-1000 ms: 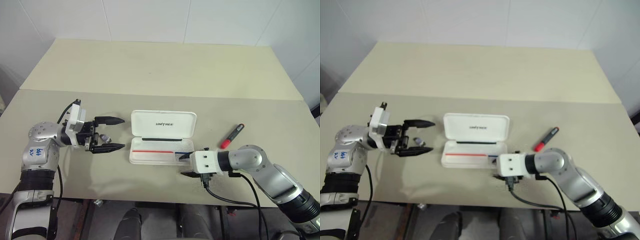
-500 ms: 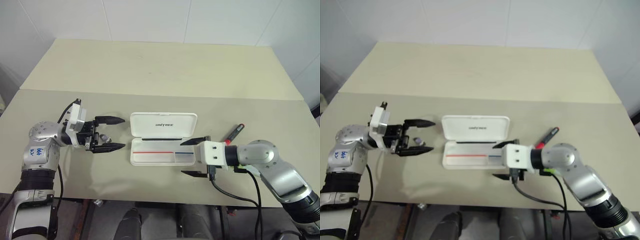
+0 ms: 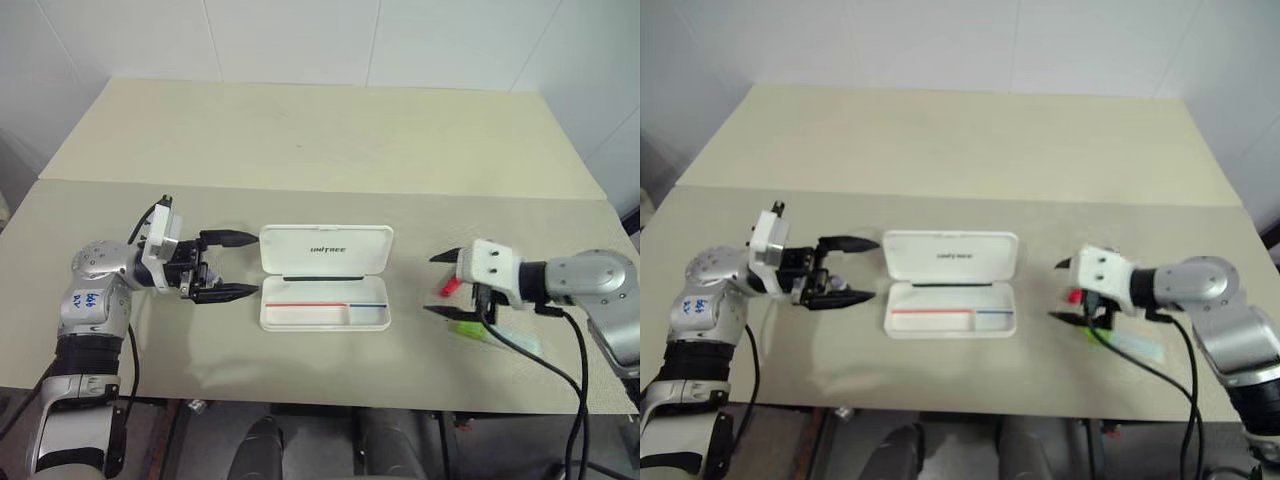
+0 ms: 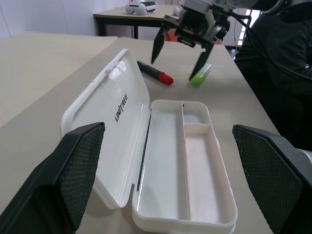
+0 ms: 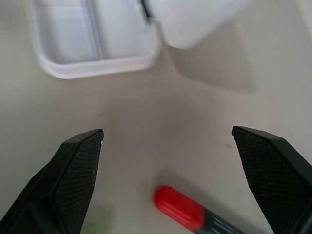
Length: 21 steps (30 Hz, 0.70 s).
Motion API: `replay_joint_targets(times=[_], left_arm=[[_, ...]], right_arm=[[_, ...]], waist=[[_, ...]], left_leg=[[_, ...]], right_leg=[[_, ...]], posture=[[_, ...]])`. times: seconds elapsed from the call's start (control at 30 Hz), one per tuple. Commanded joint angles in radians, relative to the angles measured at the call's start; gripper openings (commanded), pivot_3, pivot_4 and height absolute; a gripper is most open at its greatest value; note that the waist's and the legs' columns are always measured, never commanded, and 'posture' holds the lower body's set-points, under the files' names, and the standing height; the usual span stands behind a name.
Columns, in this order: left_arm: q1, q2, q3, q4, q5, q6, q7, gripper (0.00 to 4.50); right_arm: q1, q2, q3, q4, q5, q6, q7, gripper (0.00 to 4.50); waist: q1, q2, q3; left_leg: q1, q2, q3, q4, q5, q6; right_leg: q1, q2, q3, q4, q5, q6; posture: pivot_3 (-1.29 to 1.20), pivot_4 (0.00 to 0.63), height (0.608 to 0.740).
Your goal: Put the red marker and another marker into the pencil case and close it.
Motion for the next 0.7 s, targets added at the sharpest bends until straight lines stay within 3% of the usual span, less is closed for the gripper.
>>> replay_joint_targets(times=[0.03,0.4,0.7], left_arm=[[-0.002,0.004,0.006,-0.013,-0.005,-0.011,-0.002,4.50],[0.001,-0.004,0.000,-0.011,-0.006,-0.014,-0.007,4.50],[-0.045,-0.014,-0.022,0.047,0.004,-0.030,-0.031,4.50]], right_arm=[[-0.035,0.010,-0.063,0.034,-0.001,0.022,-0.057,4.47],[-0.023,0.115,-0.208,-0.066,0.071,0.523,-0.346,4.47],[-0.035,0.318,-0.295,-0.187,0.111,0.825,-0.578,4.47]], waist=[[0.000,0.000,0.000],[0.002,0.000,0.000],[0.001,0.000,0.000]], left_leg=[[0.000,0.000,0.000,0.000,0.000,0.000],[-0.001,0.000,0.002,0.000,0.000,0.000],[0.000,0.000,0.003,0.000,0.000,0.000]], right_leg=[[0.000,0.000,0.000,0.000,0.000,0.000],[0.000,0.000,0.001,0.000,0.000,0.001],[0.000,0.000,0.002,0.001,0.001,0.001]], posture=[[0.00,0.150,0.740],[0.00,0.150,0.740],[0.00,0.150,0.740]])
